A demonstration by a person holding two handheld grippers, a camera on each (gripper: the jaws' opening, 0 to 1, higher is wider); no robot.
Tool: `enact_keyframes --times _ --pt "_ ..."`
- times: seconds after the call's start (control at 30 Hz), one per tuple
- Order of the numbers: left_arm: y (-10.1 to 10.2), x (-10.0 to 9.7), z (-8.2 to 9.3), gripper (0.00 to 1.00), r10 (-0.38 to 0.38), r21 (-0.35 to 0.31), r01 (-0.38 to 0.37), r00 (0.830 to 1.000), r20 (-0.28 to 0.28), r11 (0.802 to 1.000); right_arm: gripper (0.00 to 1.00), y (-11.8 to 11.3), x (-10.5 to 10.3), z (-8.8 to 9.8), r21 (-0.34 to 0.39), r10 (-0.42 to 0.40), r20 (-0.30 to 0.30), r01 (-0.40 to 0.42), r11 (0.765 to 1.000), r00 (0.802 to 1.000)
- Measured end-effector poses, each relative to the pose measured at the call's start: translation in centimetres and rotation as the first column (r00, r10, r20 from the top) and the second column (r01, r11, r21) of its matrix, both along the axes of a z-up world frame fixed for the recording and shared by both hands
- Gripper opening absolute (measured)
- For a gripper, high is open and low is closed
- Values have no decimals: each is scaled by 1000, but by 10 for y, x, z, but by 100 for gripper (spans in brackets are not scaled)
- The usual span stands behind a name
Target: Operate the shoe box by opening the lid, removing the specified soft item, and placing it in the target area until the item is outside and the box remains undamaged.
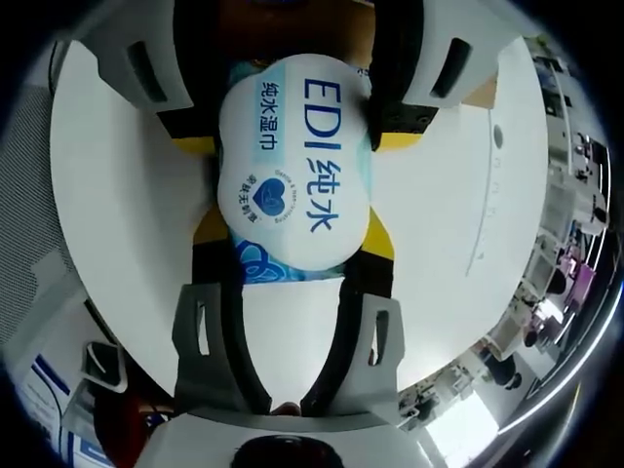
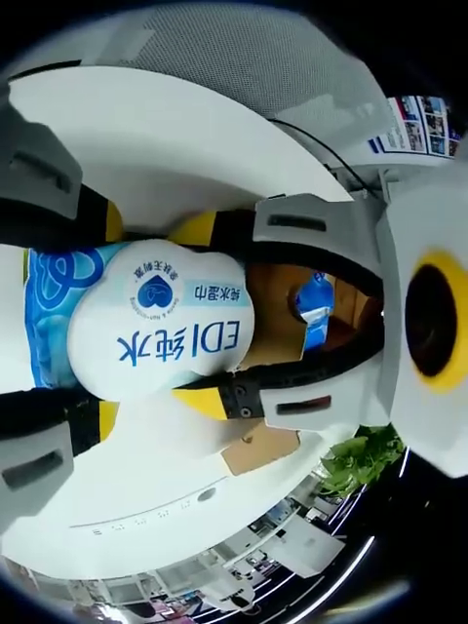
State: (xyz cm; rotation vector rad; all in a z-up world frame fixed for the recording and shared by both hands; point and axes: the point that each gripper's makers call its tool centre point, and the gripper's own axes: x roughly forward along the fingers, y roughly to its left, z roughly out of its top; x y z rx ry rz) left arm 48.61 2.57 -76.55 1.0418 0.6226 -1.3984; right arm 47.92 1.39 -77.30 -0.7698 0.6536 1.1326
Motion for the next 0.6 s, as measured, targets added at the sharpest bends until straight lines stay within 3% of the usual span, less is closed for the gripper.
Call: enact_keyframes --times 0.6 --pt "0 -2 7 62 36 3 -36 999 -33 999 57 -4 -2 6 6 -25 -3 25 1000 1000"
